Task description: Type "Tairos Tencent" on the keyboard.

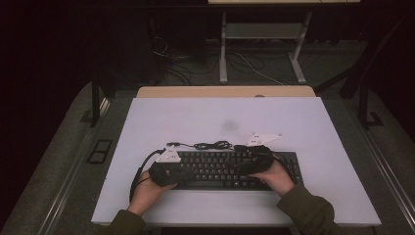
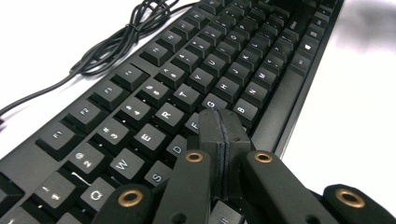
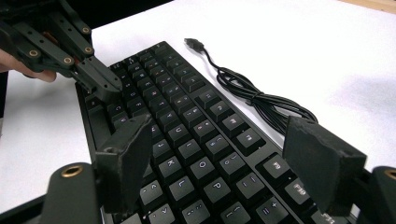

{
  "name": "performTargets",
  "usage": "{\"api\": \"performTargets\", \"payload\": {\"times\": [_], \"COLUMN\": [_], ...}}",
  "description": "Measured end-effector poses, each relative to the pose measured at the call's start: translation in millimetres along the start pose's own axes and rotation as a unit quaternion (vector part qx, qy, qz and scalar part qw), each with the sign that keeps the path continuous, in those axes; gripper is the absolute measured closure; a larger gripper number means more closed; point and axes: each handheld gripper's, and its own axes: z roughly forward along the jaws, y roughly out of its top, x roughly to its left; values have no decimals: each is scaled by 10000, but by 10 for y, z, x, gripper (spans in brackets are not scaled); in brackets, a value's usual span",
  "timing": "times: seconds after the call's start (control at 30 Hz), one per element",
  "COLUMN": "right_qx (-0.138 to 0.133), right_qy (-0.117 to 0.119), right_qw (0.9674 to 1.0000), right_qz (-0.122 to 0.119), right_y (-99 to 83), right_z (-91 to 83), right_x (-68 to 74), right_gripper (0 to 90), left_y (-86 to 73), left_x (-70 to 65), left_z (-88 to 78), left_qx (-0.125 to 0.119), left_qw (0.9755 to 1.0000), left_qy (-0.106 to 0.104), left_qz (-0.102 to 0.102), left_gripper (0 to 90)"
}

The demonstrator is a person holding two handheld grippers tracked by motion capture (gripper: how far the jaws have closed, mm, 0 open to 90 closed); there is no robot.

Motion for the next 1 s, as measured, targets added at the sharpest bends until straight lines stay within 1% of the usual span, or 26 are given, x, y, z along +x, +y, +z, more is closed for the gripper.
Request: {"api": "performTargets", "payload": {"times": [0.13, 0.17, 0.2, 0.3, 0.53, 0.8, 0.93, 1.0], "right_qx": [1, 2, 3, 14, 24, 19, 28, 28], "right_qy": [3, 3, -1, 8, 17, 13, 2, 1], "right_qw": [10000, 10000, 10000, 10000, 10000, 10000, 10000, 10000], "right_qz": [-1, 0, 3, -4, -6, -3, -11, -10], "right_y": [-1, -2, -2, -4, -10, -10, -13, -12], "right_z": [6, 8, 9, 14, 18, 18, 21, 20], "right_x": [2, 3, 5, 8, 8, 6, 6, 6], "right_gripper": [238, 238, 239, 238, 238, 238, 238, 238], "left_y": [12, 16, 17, 23, 28, 42, 36, 32], "left_x": [31, 46, 50, 89, 164, 240, 273, 272], "left_z": [5, 0, 3, 0, 6, 13, 23, 41], "left_qx": [-64, -36, -79, -96, -174, -321, -311, -317], "left_qw": [9999, 10000, 9999, 9998, 9994, 9987, 9986, 9984], "left_qy": [64, 70, 92, 133, 217, 330, 350, 352], "left_qz": [-48, -29, -77, -89, -188, -240, -259, -313], "left_gripper": [890, 890, 891, 890, 890, 890, 891, 891]}}
